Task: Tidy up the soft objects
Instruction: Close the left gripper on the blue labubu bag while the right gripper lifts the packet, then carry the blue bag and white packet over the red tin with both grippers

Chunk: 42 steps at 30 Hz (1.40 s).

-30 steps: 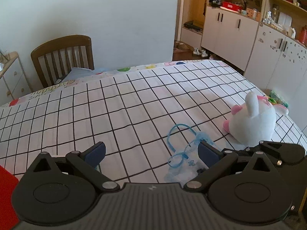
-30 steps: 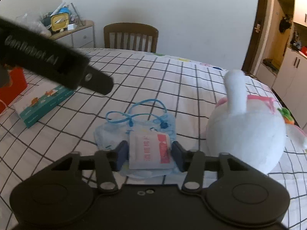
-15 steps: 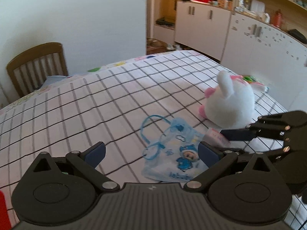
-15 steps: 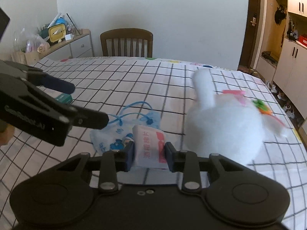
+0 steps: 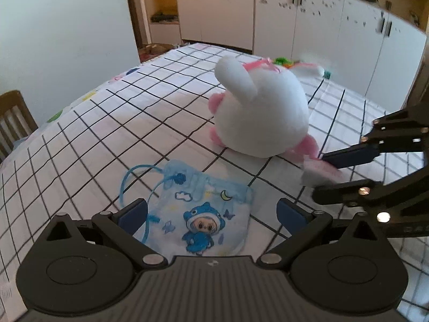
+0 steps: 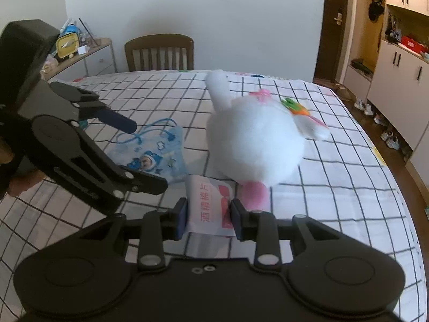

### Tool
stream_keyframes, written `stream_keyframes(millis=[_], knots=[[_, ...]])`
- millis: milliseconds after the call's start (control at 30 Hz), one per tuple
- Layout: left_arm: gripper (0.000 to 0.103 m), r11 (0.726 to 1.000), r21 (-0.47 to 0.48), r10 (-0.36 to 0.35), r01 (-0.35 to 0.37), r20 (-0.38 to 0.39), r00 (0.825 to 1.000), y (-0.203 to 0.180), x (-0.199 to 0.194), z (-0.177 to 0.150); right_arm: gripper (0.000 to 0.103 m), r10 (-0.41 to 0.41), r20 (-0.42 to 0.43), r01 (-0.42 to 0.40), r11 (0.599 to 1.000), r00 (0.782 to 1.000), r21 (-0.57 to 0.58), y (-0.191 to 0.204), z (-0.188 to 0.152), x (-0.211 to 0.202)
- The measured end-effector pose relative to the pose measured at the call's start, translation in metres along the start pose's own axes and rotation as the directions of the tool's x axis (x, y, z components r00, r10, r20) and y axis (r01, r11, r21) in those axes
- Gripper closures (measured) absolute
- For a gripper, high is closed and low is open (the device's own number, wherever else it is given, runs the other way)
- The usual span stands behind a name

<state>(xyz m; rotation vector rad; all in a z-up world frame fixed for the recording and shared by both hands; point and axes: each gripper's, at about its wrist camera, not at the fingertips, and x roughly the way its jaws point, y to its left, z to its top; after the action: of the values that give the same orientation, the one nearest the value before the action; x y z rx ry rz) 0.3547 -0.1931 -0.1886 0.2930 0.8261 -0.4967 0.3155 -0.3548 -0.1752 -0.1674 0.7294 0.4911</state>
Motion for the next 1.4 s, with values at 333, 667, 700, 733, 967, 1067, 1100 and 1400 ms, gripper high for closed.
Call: stream_keyframes(millis=[333, 667, 700, 733, 967, 1067, 1100, 1400], knots=[[0.000, 1.000, 0.003, -0.028, 0.028, -0.047, 0.999, 0.009, 0.022, 0.003, 0.070, -0.004, 0.004, 0.004, 1.000, 1.000, 0.026, -0.003, -0.004, 0.000], [0.022, 0.999, -0.035, -0.023, 0.022, -0.039, 0.999, 0.018, 0.025, 0.011, 0.071, -0.003, 0.001, 0.003, 1.000, 1.000, 0.028, -0.005, -0.006, 0.000], [0.026, 0.999, -0.039, -0.021, 0.019, -0.040, 0.999, 0.019, 0.025, 0.012, 0.071, -0.003, 0.001, 0.003, 1.000, 1.000, 0.028, -0.005, -0.006, 0.000], [0.039, 0.999, -0.044, -0.014, 0.013, -0.036, 0.999, 0.020, 0.024, 0.014, 0.071, -0.005, 0.001, 0.005, 1.000, 1.000, 0.029, -0.005, -0.006, 0.000], [0.085, 0.995, -0.089, 0.031, -0.034, -0.034, 0.999, 0.028, 0.016, 0.015, 0.071, 0.000, 0.010, 0.000, 0.999, 1.000, 0.032, -0.002, -0.005, -0.003], [0.085, 0.992, -0.119, 0.028, -0.030, -0.018, 0.999, 0.029, 0.006, 0.011, 0.072, 0.003, 0.018, -0.004, 1.000, 1.000, 0.025, 0.002, -0.003, -0.006], [0.085, 0.992, -0.126, 0.025, -0.026, -0.011, 1.000, 0.028, 0.002, 0.010, 0.073, 0.006, 0.021, -0.006, 1.000, 1.000, 0.022, 0.004, -0.002, -0.007], [0.089, 0.981, -0.191, 0.039, -0.038, 0.004, 0.999, 0.027, -0.033, -0.011, 0.075, 0.033, 0.040, -0.033, 0.999, 0.999, 0.000, 0.018, 0.008, -0.018]])
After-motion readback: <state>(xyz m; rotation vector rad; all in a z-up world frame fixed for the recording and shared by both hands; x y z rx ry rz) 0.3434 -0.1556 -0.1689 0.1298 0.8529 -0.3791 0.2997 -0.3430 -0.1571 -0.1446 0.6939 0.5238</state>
